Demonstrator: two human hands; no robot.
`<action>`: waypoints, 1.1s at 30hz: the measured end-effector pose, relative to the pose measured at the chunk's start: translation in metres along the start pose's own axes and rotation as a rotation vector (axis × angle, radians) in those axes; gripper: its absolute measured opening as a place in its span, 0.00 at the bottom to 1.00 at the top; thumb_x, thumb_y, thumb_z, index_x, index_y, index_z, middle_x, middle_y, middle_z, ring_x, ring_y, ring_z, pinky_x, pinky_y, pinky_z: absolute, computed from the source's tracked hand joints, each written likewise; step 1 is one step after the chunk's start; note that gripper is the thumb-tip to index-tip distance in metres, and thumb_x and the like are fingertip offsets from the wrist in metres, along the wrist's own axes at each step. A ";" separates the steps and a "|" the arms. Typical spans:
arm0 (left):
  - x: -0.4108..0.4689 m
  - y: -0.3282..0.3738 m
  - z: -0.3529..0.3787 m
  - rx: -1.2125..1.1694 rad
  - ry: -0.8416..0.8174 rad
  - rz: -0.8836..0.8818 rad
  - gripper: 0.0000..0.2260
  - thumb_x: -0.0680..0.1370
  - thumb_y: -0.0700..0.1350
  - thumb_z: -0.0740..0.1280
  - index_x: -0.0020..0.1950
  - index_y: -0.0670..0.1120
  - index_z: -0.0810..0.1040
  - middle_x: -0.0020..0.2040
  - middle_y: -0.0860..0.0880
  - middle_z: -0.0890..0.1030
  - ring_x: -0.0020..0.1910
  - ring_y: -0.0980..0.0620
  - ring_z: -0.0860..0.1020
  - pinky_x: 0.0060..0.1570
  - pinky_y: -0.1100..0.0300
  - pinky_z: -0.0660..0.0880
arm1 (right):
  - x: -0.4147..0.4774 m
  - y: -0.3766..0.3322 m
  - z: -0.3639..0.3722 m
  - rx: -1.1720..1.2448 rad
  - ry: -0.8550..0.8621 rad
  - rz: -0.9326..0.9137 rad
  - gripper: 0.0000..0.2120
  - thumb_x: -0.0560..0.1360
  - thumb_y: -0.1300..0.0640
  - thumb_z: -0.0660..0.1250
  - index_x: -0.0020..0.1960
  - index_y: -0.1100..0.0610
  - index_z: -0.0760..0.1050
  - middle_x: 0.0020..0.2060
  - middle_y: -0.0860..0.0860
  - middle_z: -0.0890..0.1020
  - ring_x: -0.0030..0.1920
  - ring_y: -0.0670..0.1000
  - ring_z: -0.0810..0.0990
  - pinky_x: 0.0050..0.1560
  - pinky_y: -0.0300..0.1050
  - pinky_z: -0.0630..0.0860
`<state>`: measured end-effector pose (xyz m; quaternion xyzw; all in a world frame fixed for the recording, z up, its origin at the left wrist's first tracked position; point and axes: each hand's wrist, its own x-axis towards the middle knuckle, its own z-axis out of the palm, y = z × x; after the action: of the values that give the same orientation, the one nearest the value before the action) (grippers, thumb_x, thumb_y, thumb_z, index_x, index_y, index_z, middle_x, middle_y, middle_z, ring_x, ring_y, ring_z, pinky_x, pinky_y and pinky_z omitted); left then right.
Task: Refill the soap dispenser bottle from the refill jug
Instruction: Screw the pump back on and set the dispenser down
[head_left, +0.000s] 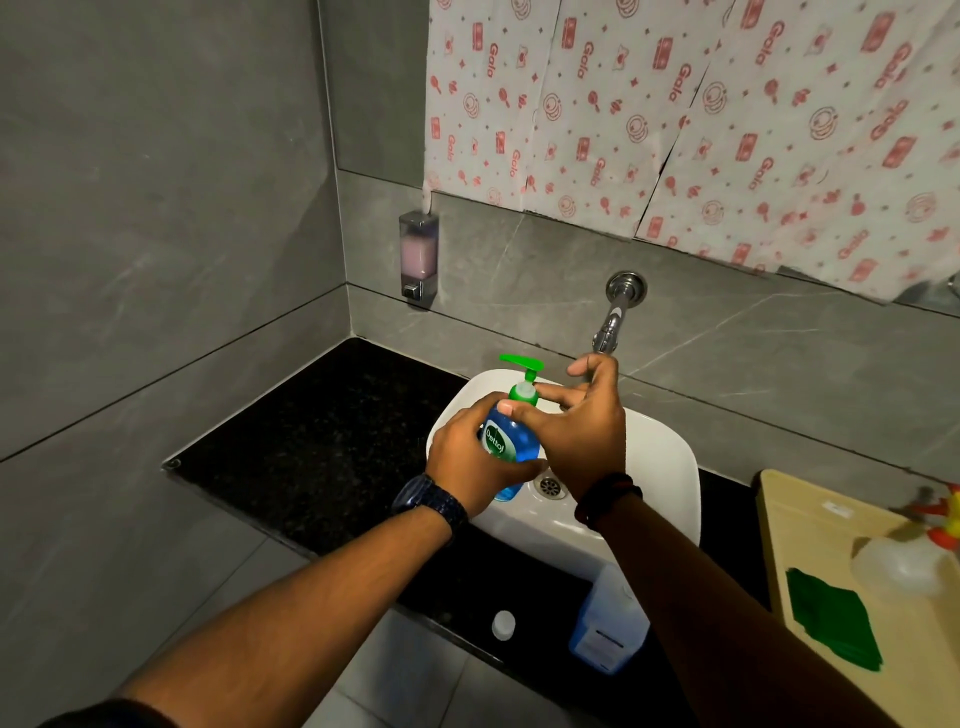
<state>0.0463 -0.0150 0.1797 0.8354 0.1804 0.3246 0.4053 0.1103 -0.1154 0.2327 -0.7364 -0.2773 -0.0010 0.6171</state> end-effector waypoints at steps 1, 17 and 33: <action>0.000 0.000 -0.001 -0.002 -0.002 -0.001 0.34 0.53 0.65 0.71 0.57 0.62 0.66 0.43 0.65 0.73 0.42 0.65 0.72 0.42 0.73 0.68 | 0.000 -0.001 0.000 -0.006 0.000 0.005 0.30 0.57 0.50 0.80 0.47 0.43 0.62 0.41 0.47 0.84 0.38 0.40 0.82 0.39 0.36 0.79; 0.000 -0.018 -0.013 0.023 -0.104 0.005 0.34 0.57 0.57 0.79 0.61 0.53 0.74 0.53 0.53 0.80 0.50 0.54 0.76 0.53 0.61 0.74 | 0.030 -0.014 -0.012 -0.045 -0.461 -0.268 0.09 0.72 0.62 0.70 0.47 0.49 0.81 0.46 0.47 0.83 0.52 0.47 0.80 0.58 0.43 0.75; -0.031 -0.185 -0.040 0.011 0.179 -0.317 0.35 0.58 0.48 0.82 0.62 0.45 0.74 0.56 0.45 0.79 0.54 0.49 0.77 0.52 0.59 0.72 | -0.058 0.151 0.106 -0.475 -0.290 -0.073 0.24 0.69 0.41 0.69 0.58 0.53 0.74 0.52 0.52 0.80 0.54 0.52 0.76 0.54 0.39 0.67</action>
<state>-0.0106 0.1019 0.0386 0.7665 0.3469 0.3286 0.4292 0.0865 -0.0550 0.0503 -0.8423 -0.3812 0.0172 0.3807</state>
